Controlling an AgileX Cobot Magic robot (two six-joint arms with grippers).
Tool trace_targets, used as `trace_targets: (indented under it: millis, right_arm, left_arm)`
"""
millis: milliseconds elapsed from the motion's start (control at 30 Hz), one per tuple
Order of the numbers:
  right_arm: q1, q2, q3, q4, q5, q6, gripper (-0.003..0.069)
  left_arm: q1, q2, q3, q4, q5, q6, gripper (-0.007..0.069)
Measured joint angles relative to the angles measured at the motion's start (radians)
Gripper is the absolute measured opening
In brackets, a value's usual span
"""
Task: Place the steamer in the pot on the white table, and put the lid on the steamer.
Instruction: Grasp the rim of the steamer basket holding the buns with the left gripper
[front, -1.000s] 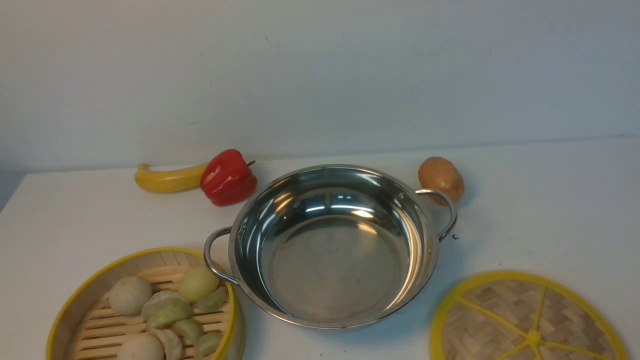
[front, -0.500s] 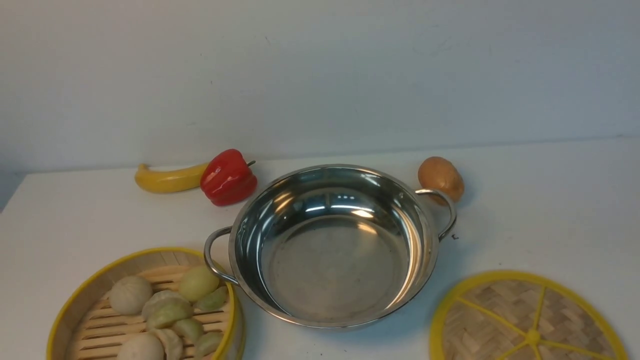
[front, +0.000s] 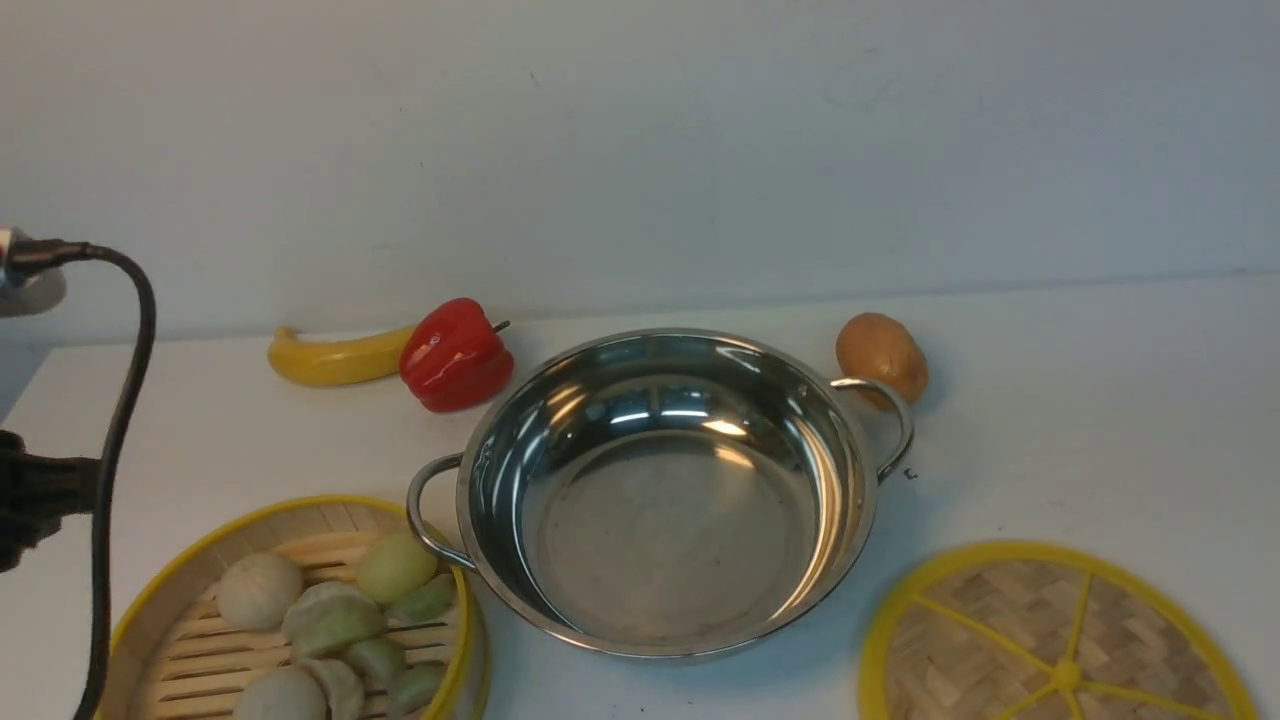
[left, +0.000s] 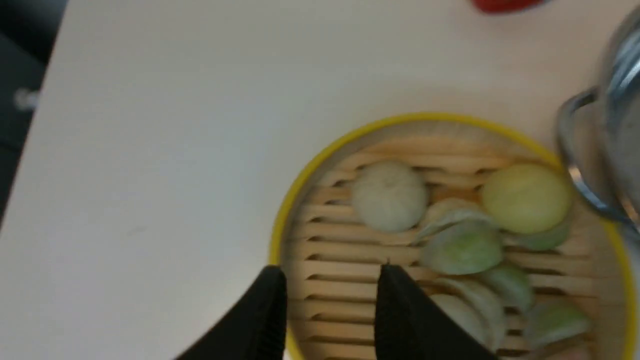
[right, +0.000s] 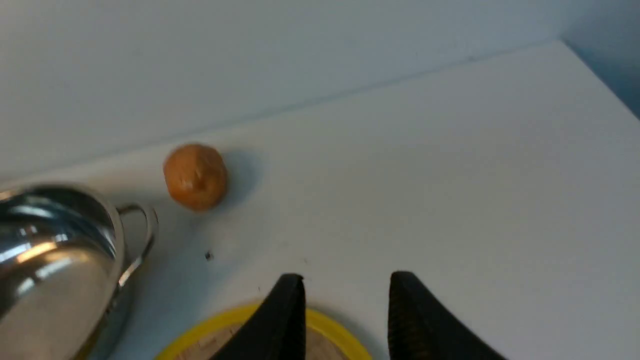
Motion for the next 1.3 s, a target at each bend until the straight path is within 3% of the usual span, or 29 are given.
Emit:
trace_targets:
  millis: [233,367,533,800,1300]
  right_arm:
    - [0.0,0.056,0.0,0.134,0.057,-0.151,0.0248]
    - [0.0,0.061,-0.001,0.204,0.058,-0.218,0.0248]
    - [0.0,0.061,-0.001,0.213,0.077,-0.239,0.0248]
    - [0.0,0.061,-0.001,0.213,0.105,-0.254,0.0248]
    - [0.0,0.061,-0.001,0.214,0.107,-0.257,0.0248]
  left_arm:
    - [0.171,0.102,-0.006,-0.073,0.032,0.061,0.0241]
    - [0.325,0.187,-0.009,-0.307,0.092,0.26,0.0241]
    - [0.389,0.324,-0.01,-0.495,0.113,0.427,0.0241]
    - [0.393,0.496,-0.01,-0.464,0.08,0.449,0.0241]
    - [0.393,0.586,-0.01,-0.456,0.029,0.448,0.0241]
